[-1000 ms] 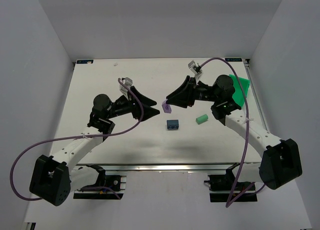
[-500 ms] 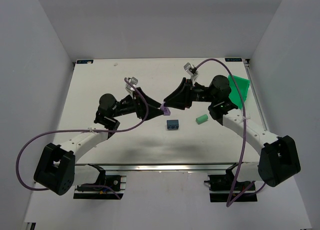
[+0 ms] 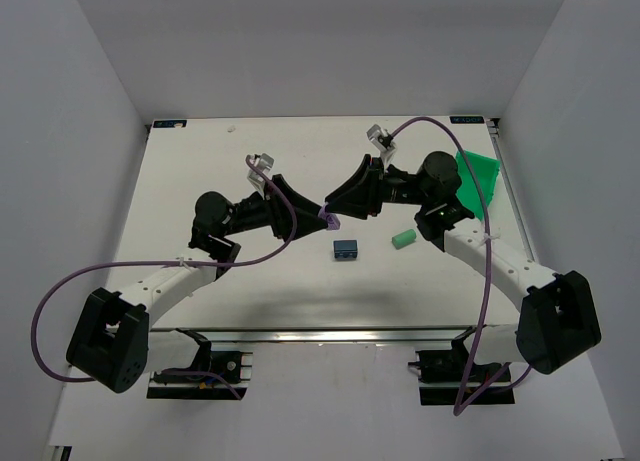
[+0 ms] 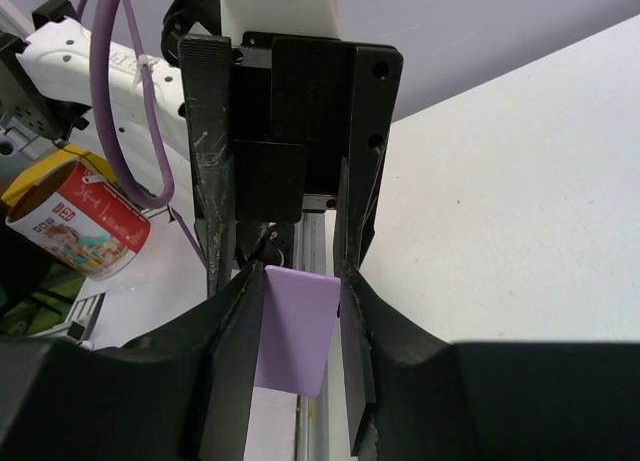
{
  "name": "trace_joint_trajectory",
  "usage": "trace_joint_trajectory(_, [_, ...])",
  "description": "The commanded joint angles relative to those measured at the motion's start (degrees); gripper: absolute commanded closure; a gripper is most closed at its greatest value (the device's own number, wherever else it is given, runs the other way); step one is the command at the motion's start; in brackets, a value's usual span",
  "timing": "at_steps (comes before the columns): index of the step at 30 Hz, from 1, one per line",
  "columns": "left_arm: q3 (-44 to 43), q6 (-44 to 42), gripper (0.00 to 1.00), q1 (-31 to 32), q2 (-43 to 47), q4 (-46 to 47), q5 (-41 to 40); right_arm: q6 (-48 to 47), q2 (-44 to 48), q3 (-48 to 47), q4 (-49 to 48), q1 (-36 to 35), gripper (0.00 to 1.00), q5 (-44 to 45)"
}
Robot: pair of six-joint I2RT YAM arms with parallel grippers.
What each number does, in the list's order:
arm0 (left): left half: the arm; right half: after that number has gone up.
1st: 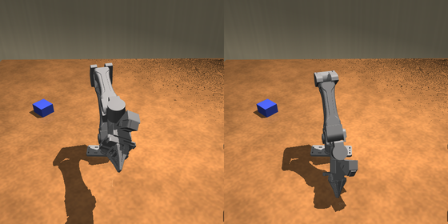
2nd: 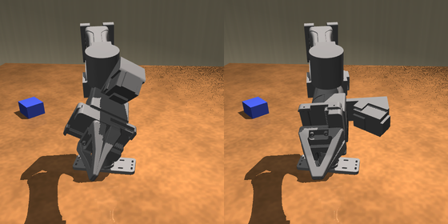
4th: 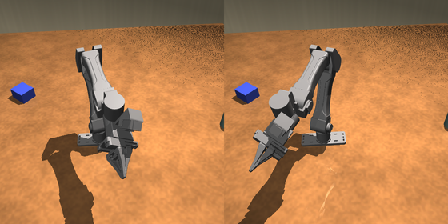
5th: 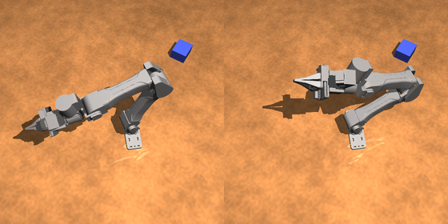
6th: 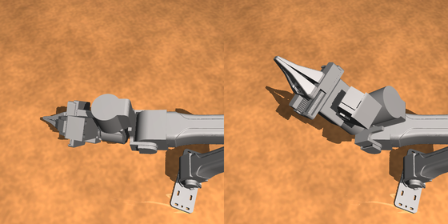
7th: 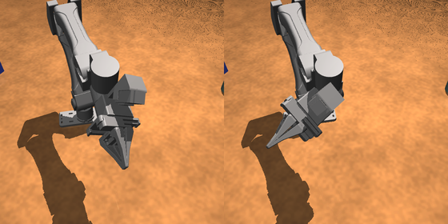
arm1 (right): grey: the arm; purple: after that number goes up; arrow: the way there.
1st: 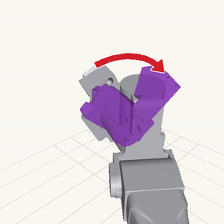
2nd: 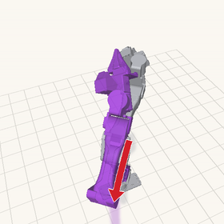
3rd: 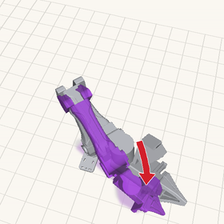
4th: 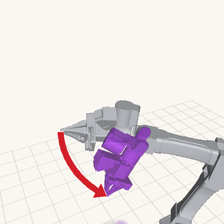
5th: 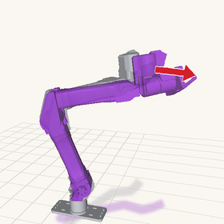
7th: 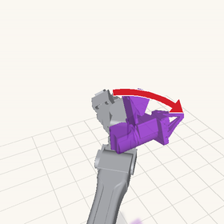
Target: Build the wood block tower
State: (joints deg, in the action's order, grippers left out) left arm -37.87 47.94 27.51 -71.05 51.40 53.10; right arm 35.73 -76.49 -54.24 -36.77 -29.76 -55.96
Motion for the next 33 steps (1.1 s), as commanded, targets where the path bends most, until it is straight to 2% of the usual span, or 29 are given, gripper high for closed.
trace_joint_trajectory(1, [0.2,0.7,0.37,0.8,0.6,2.6,1.0,1.4,-0.1,-0.4,-6.9,-0.2,0.89,1.8])
trace_joint_trajectory(5, [0.2,0.9,0.40,1.0,0.7,2.6,1.0,2.5,-0.5,-0.1,-8.4,-0.2,0.90,1.9])
trace_joint_trajectory(14, [0.0,2.0,0.38,1.1,0.1,3.4,0.8,4.8,0.0,2.1,-13.2,-0.2,0.90,2.2])
trace_joint_trajectory(20, [0.2,2.5,0.46,1.1,0.6,4.0,0.4,4.9,0.0,2.8,-13.6,-0.2,0.91,3.3])
trace_joint_trajectory(23, [0.2,2.5,0.55,1.1,0.7,3.4,0.1,5.3,0.2,3.4,-15.0,-0.2,0.90,3.6])
trace_joint_trajectory(26, [-1.0,1.3,0.70,1.0,1.0,0.4,-0.8,3.2,0.9,3.6,-12.2,-0.1,0.87,3.6])
trace_joint_trajectory(27, [-1.7,0.2,0.73,0.9,1.1,-1.4,-0.9,2.0,1.2,3.6,-10.5,0.0,0.84,3.8])
trace_joint_trajectory(28, [-2.6,-4.3,0.75,0.9,1.1,-6.5,-0.1,-1.0,2.1,3.4,-6.2,0.1,0.68,4.8])
trace_joint_trajectory(30, [-8.4,-13.4,0.77,0.8,1.3,-17.7,0.8,-4.1,3.4,3.3,-2.0,0.7,0.57,6.1])
trace_joint_trajectory(31, [-11.6,-25.8,0.83,0.9,1.3,-35.7,-4.4,-6.5,4.8,3.1,0.3,0.9,0.43,8.4])
trace_joint_trajectory(32, [-18.1,-30.6,0.94,1.1,0.2,-43.8,-7.2,-8.2,5.6,2.5,7.1,1.7,0.36,9.9])
trace_joint_trajectory(33, [-20.6,-33.8,1.00,1.1,-0.8,-48.9,-9.2,-9.7,6.4,0.8,10.7,2.2,0.29,11.8])
